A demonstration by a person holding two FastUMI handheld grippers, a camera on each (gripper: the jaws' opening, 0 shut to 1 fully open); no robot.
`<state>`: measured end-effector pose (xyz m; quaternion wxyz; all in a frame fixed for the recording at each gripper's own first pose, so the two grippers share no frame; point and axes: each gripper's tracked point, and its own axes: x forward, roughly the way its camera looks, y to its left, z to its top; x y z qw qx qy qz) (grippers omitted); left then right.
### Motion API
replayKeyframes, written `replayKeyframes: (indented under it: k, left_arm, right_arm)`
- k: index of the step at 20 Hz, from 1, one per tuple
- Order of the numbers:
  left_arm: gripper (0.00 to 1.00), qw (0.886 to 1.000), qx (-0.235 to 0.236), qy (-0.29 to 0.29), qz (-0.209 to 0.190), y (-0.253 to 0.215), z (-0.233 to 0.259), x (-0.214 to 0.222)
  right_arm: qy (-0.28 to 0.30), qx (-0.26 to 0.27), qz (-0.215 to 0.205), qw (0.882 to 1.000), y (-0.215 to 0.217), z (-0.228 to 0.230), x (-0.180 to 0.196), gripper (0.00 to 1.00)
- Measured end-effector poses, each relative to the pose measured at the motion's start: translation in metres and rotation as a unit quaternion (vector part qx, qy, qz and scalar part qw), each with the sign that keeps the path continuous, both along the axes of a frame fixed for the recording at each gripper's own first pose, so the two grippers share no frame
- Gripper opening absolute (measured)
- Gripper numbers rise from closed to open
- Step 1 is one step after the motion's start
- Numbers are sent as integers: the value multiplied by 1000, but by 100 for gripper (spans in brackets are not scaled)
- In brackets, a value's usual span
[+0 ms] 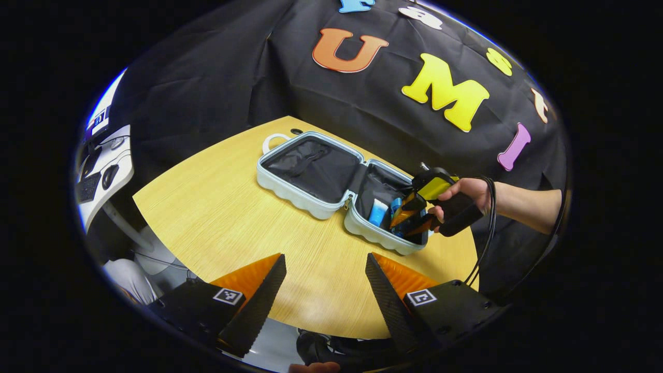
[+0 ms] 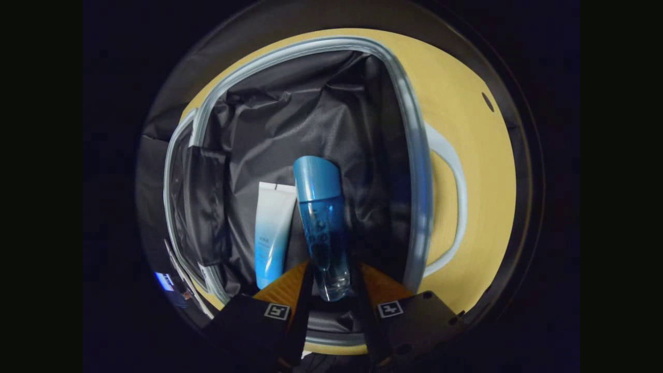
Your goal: First open the suitcase, pack the skin care products into it, and then close the suitcase.
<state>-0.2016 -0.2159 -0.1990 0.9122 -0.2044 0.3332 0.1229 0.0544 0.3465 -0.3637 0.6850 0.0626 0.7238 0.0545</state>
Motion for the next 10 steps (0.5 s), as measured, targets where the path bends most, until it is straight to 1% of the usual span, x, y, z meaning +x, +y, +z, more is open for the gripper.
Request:
replayKeyframes:
  k: [3,5,6,8,9,10]
  left_arm:
    - [99,1000,2,-9,-10,1,3,5]
    - [99,1000,17,-17,-19,9,6,14]
    - [99,999,29,-25,-25,16,9,22]
    - [99,998,54,-32,-25,36,11,38]
    - [99,997,63,-34,-20,53,13,50]
    - [99,997,63,-39,-12,69,12,64]
  right_arm:
    - [-54,21,44,997,-5,32,-5,47]
    - [-115,38,75,990,-16,64,-11,56]
    - [-147,44,81,985,-22,80,-12,60]
    - [-221,58,88,970,-36,110,-16,60]
    - [-281,67,100,952,-49,135,-23,62]
    - [-313,68,101,942,-57,146,-25,64]
